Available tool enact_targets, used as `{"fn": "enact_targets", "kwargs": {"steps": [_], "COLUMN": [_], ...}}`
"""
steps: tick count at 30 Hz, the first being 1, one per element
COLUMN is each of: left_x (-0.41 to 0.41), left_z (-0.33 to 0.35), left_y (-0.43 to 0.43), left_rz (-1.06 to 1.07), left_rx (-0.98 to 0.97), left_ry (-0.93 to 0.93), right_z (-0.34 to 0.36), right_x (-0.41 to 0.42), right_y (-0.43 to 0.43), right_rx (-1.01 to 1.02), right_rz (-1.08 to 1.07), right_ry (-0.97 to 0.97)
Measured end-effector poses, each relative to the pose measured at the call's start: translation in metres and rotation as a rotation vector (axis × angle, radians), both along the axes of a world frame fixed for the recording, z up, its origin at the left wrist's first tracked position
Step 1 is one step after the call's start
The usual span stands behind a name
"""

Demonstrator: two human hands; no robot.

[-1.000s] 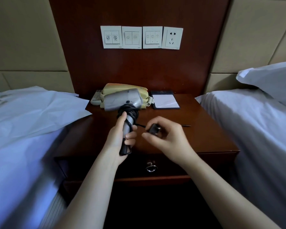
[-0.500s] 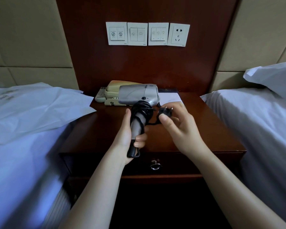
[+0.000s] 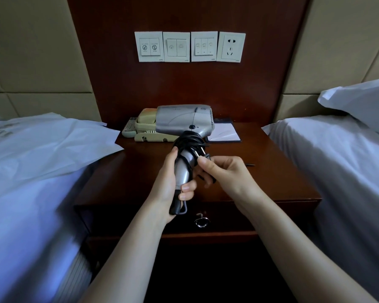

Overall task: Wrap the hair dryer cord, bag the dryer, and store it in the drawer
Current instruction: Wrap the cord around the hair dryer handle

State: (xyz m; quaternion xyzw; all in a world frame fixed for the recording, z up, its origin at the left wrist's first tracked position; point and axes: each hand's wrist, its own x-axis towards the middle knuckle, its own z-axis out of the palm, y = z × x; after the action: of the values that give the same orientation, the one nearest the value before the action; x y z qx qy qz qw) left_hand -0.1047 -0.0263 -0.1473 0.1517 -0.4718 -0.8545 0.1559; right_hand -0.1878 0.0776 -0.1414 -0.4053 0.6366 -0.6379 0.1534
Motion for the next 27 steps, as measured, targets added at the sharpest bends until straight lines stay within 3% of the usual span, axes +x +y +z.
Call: {"fn": "enact_targets", "kwargs": {"steps": [4,11,14,21,24,27], "left_x": [-0.001,-0.007,-0.005,-0.006,-0.005,-0.003], "left_z": [-0.001,-0.003,-0.004,0.000,0.001,0.001], "left_y": [0.004,0.003,0.004,0.011,0.011,0.010], "left_rz": [-0.011,0.052,0.036,0.039,0.032,0.005], "left_rx": [-0.003,-0.182,-0.190,-0.269,-0.278,-0.281], "left_ry": [-0.013,-0.108,-0.125,-0.119,-0.112,-0.114], "right_z": [0.000,-0.002,-0.003,-0.006,-0.006,-0.006], "right_x": [-0.002,-0.005,-0.004,0.000,0.001,-0.001], "right_y": [0.004,0.014,0.016,0.009,0.010,0.013], "right_rx": [0.088,0.250,0.234,0.093,0.005,-0.010], "right_rz": [-0.134,-0.227,-0.350,-0.490,-0.412,-0.331], "right_ry": [0.135,0.378,0.464,0.369,0.301,0.379]}}
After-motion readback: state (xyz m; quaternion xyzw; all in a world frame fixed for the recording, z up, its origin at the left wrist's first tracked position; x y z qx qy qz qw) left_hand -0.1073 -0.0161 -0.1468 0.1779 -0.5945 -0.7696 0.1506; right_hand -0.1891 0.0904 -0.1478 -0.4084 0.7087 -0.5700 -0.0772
